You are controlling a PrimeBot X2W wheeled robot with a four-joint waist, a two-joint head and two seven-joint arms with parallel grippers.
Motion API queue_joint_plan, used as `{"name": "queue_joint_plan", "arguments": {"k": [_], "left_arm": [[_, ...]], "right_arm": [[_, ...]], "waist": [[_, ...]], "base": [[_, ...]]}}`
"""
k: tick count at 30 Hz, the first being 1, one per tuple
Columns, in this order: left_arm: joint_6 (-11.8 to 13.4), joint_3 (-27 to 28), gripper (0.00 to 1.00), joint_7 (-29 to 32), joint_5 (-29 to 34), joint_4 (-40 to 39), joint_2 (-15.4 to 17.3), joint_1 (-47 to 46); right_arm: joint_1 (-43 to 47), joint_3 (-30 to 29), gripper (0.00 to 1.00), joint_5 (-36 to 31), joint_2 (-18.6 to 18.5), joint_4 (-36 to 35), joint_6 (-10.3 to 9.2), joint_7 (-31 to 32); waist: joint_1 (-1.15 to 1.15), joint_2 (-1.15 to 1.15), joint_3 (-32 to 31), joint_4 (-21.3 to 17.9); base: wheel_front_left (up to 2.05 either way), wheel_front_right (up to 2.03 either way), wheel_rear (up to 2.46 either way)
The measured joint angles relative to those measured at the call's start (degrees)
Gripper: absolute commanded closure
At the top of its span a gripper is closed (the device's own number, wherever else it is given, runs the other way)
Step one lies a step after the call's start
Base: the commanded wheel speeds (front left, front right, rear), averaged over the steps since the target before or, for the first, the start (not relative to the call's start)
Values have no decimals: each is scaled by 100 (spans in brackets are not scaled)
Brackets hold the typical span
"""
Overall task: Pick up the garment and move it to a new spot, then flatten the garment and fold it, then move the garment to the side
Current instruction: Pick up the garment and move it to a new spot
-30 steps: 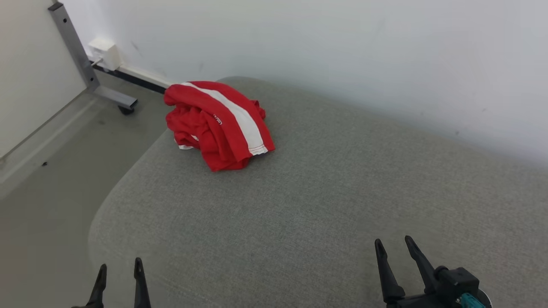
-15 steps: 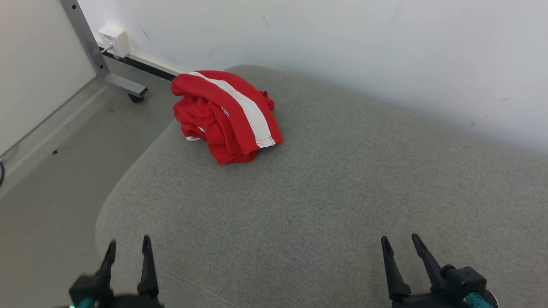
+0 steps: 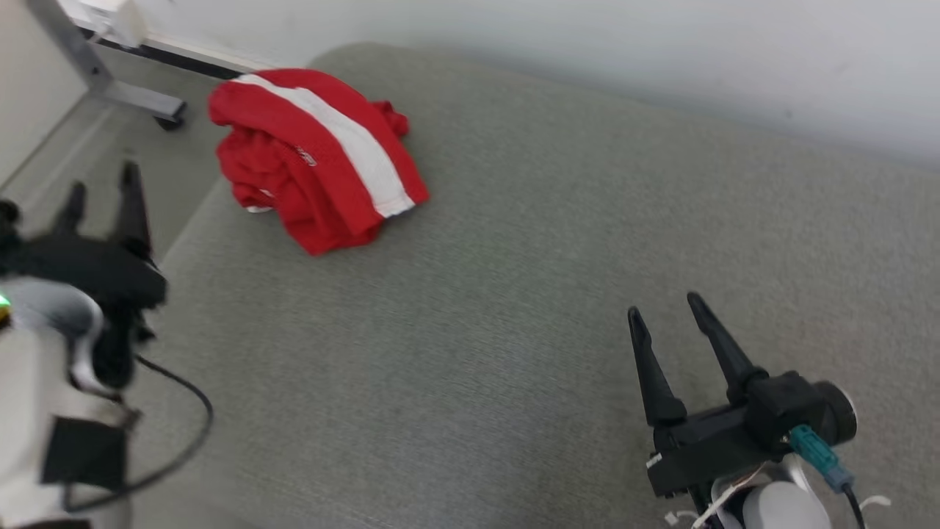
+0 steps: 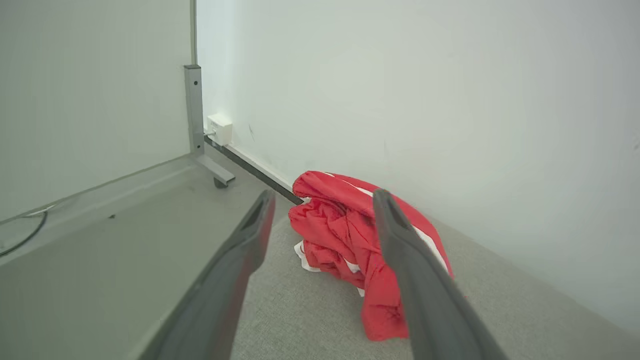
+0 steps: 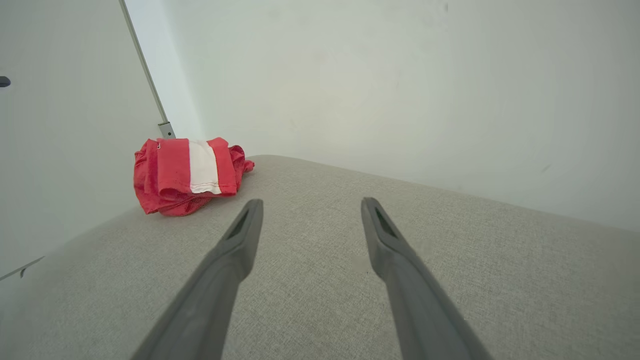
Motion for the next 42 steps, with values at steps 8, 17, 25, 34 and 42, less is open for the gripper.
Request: {"name": "queue_joint_plan", "arguments": {"k": [8,17,25,34,42], "left_arm": [[192,483,0,1972,-977,-71,977,-1152],[1201,645,0,3344,-878,-566,1758,-1313],[1788,413,0,4178,-454,-927,2132,-832],[1969,168,100,4673,-44,-1318,2608,-436],[1568,88,100,4192,-4,-1095,2780,-526]], "right_arm": [[-158,-10,0,3,-12,-471,0,27],[-301,119,0,294,-15,-426,0,-210],[-384,211,0,435,-15,-272,0,-334],[-507,279,0,573,-5,-152,0,-444],[-543,290,0,655,-10,49,0,-485]], "waist": [[1,1,787,-855],[1,1,1566,-1891],[1,2,1994,-2514],[0,1,2254,-2883],[0,1,2062,-2813]], "base": [[0,0,0],[0,0,0],[0,0,0],[0,0,0],[0,0,0]]}}
